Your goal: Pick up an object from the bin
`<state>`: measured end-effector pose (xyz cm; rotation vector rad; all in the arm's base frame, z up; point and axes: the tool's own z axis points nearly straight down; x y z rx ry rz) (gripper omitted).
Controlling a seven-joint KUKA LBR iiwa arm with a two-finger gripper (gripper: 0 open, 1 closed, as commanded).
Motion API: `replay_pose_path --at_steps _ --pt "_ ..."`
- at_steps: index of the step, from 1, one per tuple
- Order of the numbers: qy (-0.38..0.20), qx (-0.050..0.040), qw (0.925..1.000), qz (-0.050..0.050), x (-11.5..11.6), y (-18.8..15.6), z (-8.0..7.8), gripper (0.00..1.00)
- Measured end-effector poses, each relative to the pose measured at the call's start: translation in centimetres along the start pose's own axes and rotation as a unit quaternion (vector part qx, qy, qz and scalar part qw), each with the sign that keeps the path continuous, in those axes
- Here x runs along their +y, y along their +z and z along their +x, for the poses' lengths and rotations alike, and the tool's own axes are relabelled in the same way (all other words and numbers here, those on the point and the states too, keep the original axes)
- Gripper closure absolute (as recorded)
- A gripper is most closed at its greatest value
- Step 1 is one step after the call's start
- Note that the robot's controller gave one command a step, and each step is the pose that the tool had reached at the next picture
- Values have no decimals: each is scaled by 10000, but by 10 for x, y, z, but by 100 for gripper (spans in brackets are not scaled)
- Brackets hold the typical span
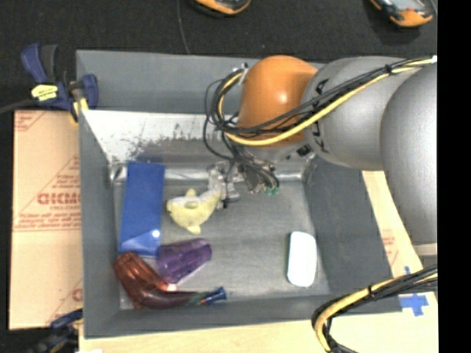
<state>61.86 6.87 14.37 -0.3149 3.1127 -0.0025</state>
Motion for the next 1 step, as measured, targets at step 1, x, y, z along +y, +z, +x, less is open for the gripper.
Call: replay_pose_path --at_steps 1 --pt "3 -8 10000 3 -1 -23 -1 100"
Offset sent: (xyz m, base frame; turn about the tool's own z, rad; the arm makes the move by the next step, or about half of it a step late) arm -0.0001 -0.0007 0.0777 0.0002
